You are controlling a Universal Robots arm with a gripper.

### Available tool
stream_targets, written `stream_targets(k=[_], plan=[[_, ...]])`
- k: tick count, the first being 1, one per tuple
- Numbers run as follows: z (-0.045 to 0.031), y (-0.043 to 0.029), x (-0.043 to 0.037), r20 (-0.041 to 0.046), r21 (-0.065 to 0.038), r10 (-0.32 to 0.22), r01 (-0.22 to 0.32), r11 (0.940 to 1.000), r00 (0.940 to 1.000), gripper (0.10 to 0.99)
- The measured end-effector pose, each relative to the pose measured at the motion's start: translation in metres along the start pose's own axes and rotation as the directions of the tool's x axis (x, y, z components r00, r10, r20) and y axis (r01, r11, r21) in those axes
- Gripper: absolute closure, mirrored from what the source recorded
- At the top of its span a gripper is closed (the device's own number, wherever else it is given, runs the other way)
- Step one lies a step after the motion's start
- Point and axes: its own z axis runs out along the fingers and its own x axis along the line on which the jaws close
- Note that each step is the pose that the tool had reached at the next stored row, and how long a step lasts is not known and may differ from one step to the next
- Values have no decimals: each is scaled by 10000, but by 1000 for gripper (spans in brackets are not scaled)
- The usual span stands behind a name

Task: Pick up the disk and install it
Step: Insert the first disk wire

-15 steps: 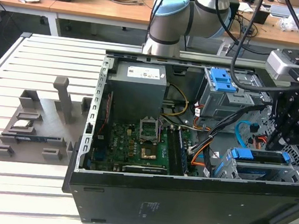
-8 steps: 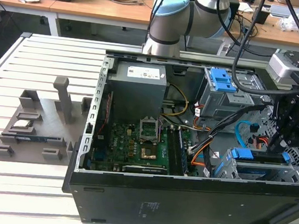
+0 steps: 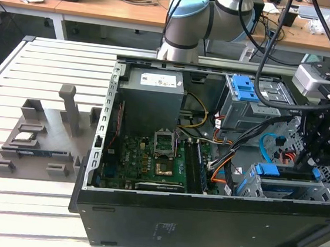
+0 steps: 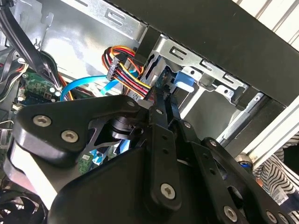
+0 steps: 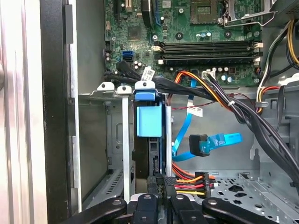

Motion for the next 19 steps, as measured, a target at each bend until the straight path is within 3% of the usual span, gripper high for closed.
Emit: stream_targets(k=[6, 7, 9, 11, 12, 14, 16, 17, 19], plan=[[27, -14, -3, 19, -1, -1, 1, 10000, 10000, 906], [23, -14, -3, 12, -1, -1, 1, 10000, 10000, 843], [16, -14, -1, 4, 0, 0, 0, 10000, 10000, 843], [-79, -15, -1, -6, 1, 0, 0, 10000, 10000, 843], [-197, -17, -11, -18, 1, 0, 0, 10000, 10000, 843], [-290, -18, -29, -20, 1, 0, 0, 10000, 10000, 859], [-370, -19, -29, -19, 1, 0, 0, 10000, 10000, 984], [-472, -21, -31, -19, 1, -1, 1, 10000, 10000, 980], [-539, -22, -27, -17, 0, -1, 1, 10000, 10000, 980]])
